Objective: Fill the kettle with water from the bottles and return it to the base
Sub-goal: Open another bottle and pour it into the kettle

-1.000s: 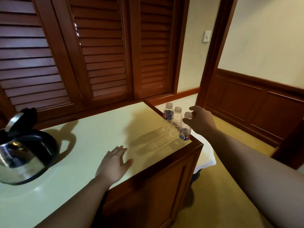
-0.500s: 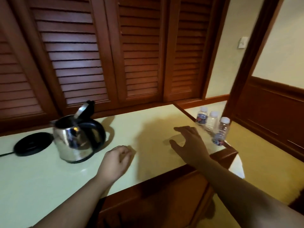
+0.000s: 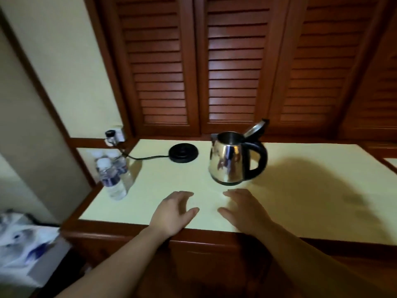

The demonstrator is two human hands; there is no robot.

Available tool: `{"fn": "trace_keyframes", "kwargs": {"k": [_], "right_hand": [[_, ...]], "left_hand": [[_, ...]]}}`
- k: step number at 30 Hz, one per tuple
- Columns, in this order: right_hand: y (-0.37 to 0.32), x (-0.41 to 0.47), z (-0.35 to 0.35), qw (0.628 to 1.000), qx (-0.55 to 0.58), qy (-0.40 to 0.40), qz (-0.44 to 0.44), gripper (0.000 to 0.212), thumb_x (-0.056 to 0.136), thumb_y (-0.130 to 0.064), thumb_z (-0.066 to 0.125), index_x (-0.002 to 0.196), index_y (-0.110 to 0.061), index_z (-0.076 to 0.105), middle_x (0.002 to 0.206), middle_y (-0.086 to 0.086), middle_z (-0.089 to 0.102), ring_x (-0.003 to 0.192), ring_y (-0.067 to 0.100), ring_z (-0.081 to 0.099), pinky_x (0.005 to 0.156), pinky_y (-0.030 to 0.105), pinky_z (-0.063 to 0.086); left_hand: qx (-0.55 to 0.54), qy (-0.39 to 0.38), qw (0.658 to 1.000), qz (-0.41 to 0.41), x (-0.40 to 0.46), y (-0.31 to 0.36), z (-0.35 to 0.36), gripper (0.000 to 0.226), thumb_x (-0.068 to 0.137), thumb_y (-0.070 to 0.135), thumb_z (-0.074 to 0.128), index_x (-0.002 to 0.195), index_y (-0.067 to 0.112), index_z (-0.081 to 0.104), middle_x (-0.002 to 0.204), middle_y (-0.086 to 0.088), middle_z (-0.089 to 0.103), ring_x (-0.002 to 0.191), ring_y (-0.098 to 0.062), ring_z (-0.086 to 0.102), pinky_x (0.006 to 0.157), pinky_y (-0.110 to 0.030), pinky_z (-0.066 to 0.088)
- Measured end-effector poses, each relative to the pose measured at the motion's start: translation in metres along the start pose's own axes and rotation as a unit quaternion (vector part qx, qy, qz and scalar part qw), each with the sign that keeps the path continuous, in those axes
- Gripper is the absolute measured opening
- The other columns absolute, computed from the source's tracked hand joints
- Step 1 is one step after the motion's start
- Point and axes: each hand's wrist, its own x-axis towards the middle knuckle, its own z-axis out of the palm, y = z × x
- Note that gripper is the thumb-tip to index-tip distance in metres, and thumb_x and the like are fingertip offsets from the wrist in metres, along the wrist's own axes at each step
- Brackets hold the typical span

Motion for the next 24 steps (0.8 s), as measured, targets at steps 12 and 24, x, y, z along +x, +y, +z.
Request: {"fn": "trace_keyframes", "kwargs": {"k": [12,24], "right_hand": [[-0.056,0.031,0.057,0.992,-0.103,-0.056,-0.045,0.075,0.092,-0.074,0.036,0.155,-0.032,0.039,0.167,-0.001,0.027,0.155,0.017,0.019,0.126,0.046,0.015],[-0.055,0.024,0.044,0.999,0.023,-0.027,-0.013,0.057,0.097,-0.055,0.057,0.144,-0.023,0.056,0.158,-0.005,0.043,0.149,0.012,0.029,0.123,0.03,0.016]], "left_hand": [[-0.038,0.155,0.982,-0.104,-0.055,-0.086,-0.074,0.022,0.089,0.042,0.074,0.11,0.036,0.071,0.112,0.018,0.068,0.105,-0.003,0.064,0.093,-0.026,0.053],[-0.156,0.246,0.926,-0.239,-0.005,-0.097,-0.113,0.061,0.084,0.037,0.085,0.134,0.019,0.055,0.127,0.001,0.068,0.114,-0.021,0.065,0.094,-0.034,0.049]]}}
